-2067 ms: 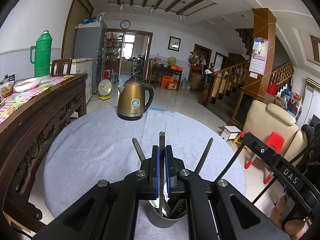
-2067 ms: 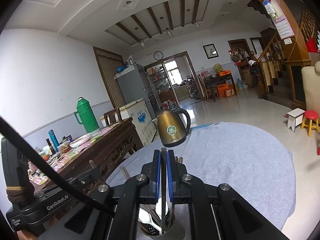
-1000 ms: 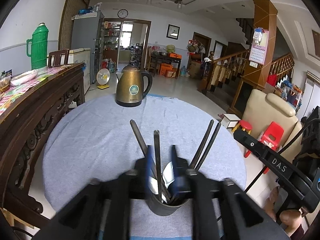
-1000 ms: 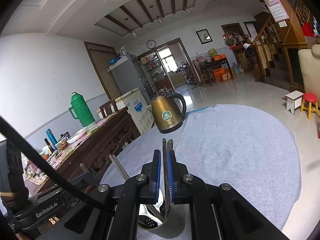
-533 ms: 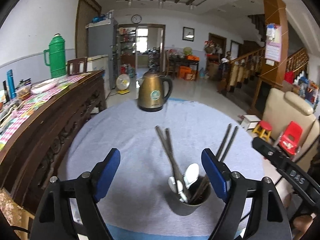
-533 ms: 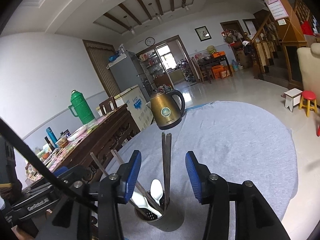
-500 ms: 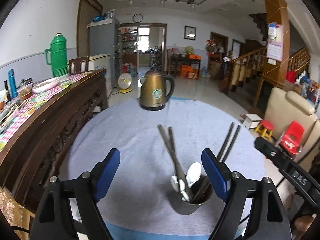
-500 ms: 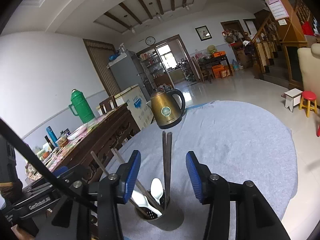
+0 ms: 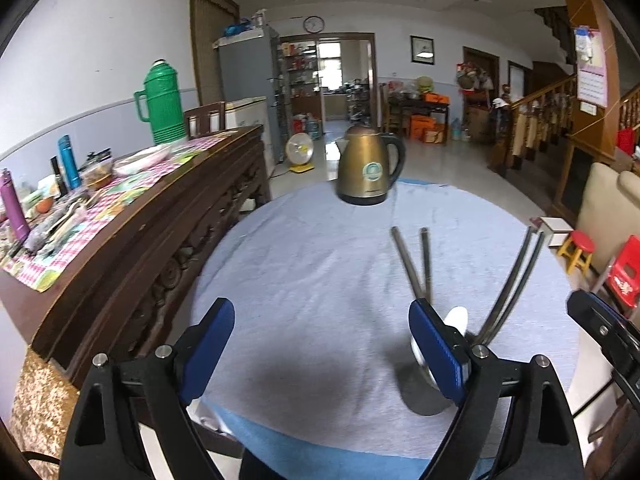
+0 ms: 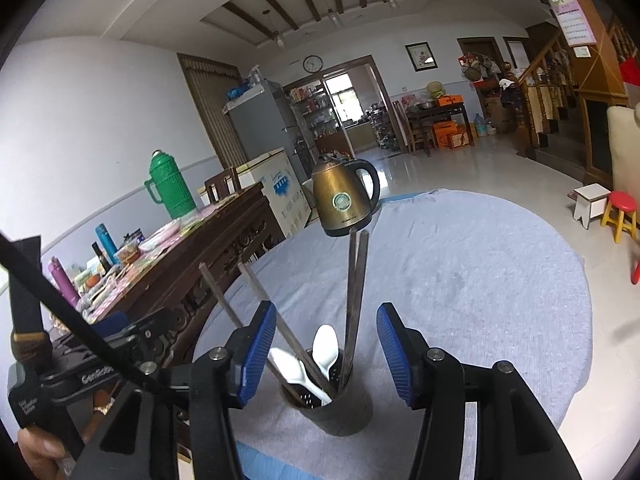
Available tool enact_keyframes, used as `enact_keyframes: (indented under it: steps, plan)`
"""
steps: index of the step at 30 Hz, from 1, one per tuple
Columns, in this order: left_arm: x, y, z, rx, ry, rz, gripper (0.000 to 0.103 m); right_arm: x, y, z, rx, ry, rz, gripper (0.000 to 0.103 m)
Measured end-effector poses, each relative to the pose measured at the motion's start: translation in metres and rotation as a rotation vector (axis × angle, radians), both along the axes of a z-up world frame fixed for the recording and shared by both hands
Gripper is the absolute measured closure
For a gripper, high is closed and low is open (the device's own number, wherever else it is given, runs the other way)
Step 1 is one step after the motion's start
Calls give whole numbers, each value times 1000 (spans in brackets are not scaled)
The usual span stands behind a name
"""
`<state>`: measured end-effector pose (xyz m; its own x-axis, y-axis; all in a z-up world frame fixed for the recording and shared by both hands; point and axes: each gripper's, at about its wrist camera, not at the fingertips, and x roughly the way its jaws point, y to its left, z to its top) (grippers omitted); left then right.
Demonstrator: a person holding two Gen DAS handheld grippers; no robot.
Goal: Organize utensils
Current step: 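Pull both open tools back away from the grey cup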
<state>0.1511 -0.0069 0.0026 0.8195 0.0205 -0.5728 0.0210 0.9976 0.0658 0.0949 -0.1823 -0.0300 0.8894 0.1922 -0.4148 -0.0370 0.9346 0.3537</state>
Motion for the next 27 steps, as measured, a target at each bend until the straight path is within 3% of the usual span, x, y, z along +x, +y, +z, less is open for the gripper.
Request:
enact_keyframes:
  steps: [6,21,27]
  plan:
    - [-4,7,-2,61,41,88,13,-13,8,-2,-25,42,11,46]
    - [-43,3,14,153,-2,89,13,-48,9,10,-33,85,-24,45]
    - [-55,2,15,154,-3,69,13,-53,10,10,-18,111,-38,45]
